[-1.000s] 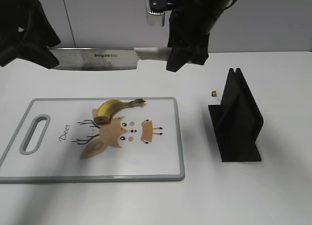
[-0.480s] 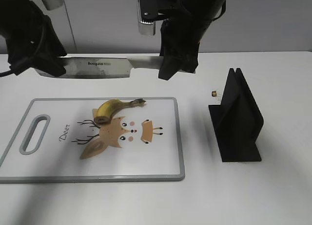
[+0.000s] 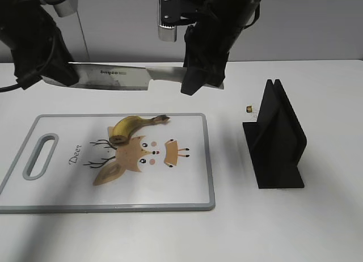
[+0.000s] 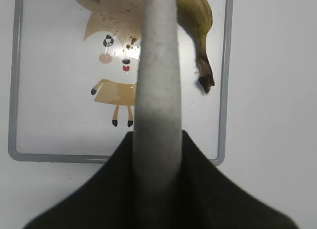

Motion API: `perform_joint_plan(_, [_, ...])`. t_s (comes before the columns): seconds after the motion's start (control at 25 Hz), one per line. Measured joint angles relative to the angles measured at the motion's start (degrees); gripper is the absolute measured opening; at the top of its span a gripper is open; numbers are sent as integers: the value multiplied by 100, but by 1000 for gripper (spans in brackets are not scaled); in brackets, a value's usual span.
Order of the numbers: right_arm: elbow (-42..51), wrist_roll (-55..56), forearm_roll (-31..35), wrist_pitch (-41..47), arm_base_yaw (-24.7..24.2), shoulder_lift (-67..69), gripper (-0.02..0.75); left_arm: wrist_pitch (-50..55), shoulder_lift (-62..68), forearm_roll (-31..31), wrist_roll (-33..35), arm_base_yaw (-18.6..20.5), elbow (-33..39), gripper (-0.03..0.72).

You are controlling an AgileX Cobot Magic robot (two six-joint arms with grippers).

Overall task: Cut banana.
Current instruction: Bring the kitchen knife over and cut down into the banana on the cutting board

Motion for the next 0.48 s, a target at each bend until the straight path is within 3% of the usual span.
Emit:
perform_joint_plan(0.16, [0,323,-41,-66,0,0,160,6,103,30,7,5,0,32])
perform_joint_plan(0.48, [0,1005,-157,-73,7,283,175,-221,464,78,102,0,8,0])
